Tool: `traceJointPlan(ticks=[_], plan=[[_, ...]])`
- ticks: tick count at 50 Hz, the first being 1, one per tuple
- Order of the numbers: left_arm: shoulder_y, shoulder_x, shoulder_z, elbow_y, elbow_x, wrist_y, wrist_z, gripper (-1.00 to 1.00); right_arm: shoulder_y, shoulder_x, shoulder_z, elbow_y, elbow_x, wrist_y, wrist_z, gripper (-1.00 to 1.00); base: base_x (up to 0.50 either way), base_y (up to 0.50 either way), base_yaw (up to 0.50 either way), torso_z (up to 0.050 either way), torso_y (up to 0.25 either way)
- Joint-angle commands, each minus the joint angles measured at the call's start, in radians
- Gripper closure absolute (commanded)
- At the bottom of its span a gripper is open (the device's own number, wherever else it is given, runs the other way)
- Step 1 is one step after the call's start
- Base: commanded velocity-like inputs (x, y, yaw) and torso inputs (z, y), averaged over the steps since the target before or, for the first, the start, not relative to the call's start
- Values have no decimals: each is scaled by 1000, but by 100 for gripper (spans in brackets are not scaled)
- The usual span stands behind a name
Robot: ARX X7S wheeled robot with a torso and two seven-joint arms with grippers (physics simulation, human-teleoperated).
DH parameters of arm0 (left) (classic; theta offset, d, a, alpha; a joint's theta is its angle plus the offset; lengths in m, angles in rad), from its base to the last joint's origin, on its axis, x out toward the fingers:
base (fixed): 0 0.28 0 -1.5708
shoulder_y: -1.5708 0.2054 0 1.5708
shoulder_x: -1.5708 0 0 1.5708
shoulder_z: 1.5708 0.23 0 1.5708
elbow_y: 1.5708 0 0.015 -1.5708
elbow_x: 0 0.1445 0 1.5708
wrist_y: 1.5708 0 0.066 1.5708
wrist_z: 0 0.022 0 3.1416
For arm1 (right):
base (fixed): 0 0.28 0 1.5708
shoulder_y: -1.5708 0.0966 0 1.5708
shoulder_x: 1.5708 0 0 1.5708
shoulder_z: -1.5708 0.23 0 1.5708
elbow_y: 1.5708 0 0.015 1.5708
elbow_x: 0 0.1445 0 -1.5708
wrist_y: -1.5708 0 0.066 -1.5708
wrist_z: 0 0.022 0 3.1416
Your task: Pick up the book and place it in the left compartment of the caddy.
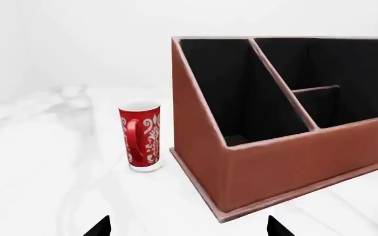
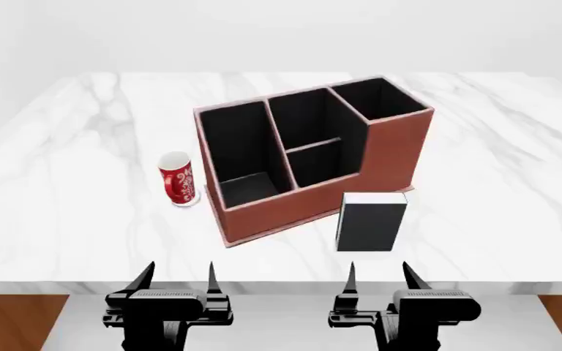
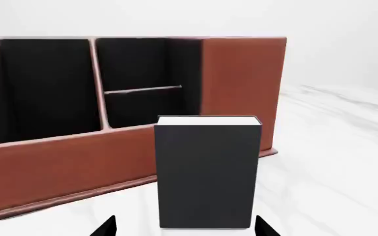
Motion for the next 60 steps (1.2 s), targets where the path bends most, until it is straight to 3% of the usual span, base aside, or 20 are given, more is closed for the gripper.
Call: traceJointPlan(ticks=[1, 27, 31, 32, 39, 44, 60], plan=[[-4, -17, 22, -9, -11, -1, -17, -100, 3, 15, -25, 7, 0, -2, 30, -100, 0, 0, 0, 0, 0], [-9, -68, 89, -8, -39, -1, -102, -100, 4, 70, -91, 4, 44, -4, 104, -100, 0, 0, 0, 0, 0], [-12, -74, 89, 98, -65, -135, -110, -100, -2, 81, -95, -105, 60, 98, 107, -100, 0, 0, 0, 0, 0], [-17, -81, 83, 197, -109, -245, -95, -100, 6, 91, -101, -177, 60, 185, 107, -100, 0, 0, 0, 0, 0], [-120, -124, 68, 485, -146, -581, -127, -100, 116, 118, -71, -486, 145, 565, 114, -100, 0, 0, 0, 0, 0], [-161, -135, 47, 503, -166, -624, -133, -100, 196, 132, -69, -553, 157, 661, 123, -100, 0, 0, 0, 0, 0], [-152, -150, 67, 462, -153, -585, -150, -100, 174, 143, -95, -481, 138, 578, 144, -100, 47, 0, 0, 0, 0]])
